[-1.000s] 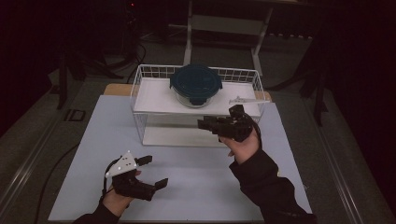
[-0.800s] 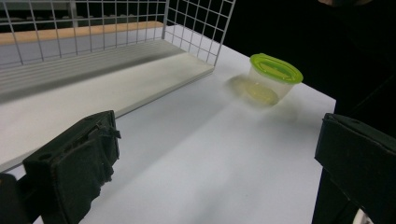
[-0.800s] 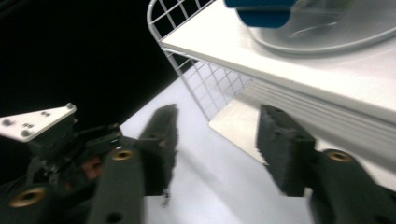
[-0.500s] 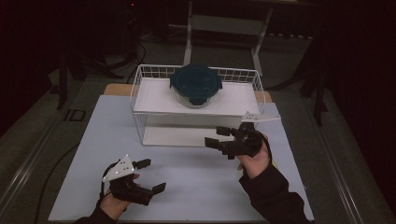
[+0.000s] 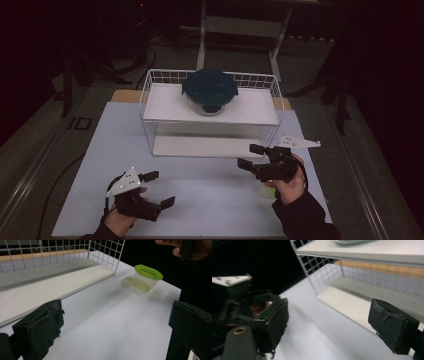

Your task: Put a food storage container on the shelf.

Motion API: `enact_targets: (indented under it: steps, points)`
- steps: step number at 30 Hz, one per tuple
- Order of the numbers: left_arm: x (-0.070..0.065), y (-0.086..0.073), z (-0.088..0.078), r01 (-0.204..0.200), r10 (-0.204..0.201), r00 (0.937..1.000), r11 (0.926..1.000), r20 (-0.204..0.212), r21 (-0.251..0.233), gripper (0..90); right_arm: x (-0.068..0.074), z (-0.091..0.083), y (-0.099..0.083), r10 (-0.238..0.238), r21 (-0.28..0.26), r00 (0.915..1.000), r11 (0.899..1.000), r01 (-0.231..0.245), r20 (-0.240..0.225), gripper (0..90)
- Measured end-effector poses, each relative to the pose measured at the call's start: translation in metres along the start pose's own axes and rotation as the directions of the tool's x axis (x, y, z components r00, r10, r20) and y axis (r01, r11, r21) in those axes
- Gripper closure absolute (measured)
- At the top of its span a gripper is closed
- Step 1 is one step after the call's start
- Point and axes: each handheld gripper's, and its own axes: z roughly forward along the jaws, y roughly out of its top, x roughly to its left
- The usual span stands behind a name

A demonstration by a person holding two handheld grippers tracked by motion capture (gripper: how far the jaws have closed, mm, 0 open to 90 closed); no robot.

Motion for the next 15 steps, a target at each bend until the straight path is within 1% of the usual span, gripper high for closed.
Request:
enact_targets:
  steps: [1,2,3,4,5,6,7,8,9,11,12,14,15]
  points:
    - [0.0,-0.001,0.0,-0.002,0.002,1.0,1.0,0.0,0.003,0.0,-0.004,-0.006,-0.006,0.002,0.013,0.9997,1.0,-0.002,0.022,16.7]
    - [0.0,-0.001,0.0,-0.002,0.002,1.0,1.0,0.0,0.003,0.0,-0.004,-0.006,-0.006,0.002,0.013,0.9997,1.0,-0.002,0.022,16.7]
    - [0.001,-0.001,-0.001,0.002,-0.002,1.0,1.0,0.001,0.002,0.0,-0.008,-0.011,-0.011,0.004,0.024,0.9992,1.0,-0.005,0.039,16.0]
    - [0.001,-0.001,-0.001,0.002,-0.002,1.0,1.0,0.001,0.002,0.0,-0.008,-0.011,-0.011,0.004,0.024,0.9992,1.0,-0.005,0.039,16.0]
    - [0.001,-0.002,-0.001,0.005,-0.005,1.0,1.0,-0.001,0.0,0.0,-0.011,-0.017,-0.016,0.008,0.018,0.9981,1.0,-0.01,0.061,14.5]
    - [0.001,-0.002,-0.001,0.01,-0.01,0.9999,1.0,-0.005,-0.001,0.0,-0.012,-0.019,-0.017,0.007,0.017,0.9974,1.0,-0.008,0.071,13.6]
    - [0.002,-0.002,-0.001,0.01,-0.01,0.9999,1.0,-0.007,0.002,0.0,-0.013,-0.021,-0.019,0.003,0.024,0.996,1.0,-0.005,0.089,13.6]
    - [0.002,-0.002,-0.001,0.01,-0.01,0.9999,1.0,-0.007,0.002,0.0,-0.015,-0.023,-0.021,0.005,0.019,0.994,1.0,-0.007,0.11,13.5]
    - [0.002,-0.003,0.0,0.012,-0.012,0.9999,0.9999,-0.003,-0.001,0.0,-0.016,-0.026,-0.022,0.009,0.008,0.9931,1.0,-0.01,0.117,13.5]
    - [0.002,-0.003,0.0,0.009,-0.009,0.9999,1.0,-0.005,0.002,0.0,-0.02,-0.031,-0.026,0.007,0.014,0.9896,1.0,-0.01,0.144,13.6]
    - [0.002,-0.003,0.0,0.008,-0.008,1.0,1.0,-0.003,0.001,0.0,-0.021,-0.034,-0.028,0.008,0.009,0.989,1.0,-0.01,0.148,14.7]
    - [0.001,-0.002,0.0,0.005,-0.005,1.0,1.0,-0.005,0.0,0.0,-0.025,-0.041,-0.032,-0.002,0.024,0.9862,1.0,-0.002,0.166,16.5]
    - [0.001,-0.002,0.0,0.003,-0.003,1.0,1.0,0.0,-0.004,0.0,-0.027,-0.045,-0.034,0.001,0.027,0.9849,1.0,-0.006,0.173,20.3]
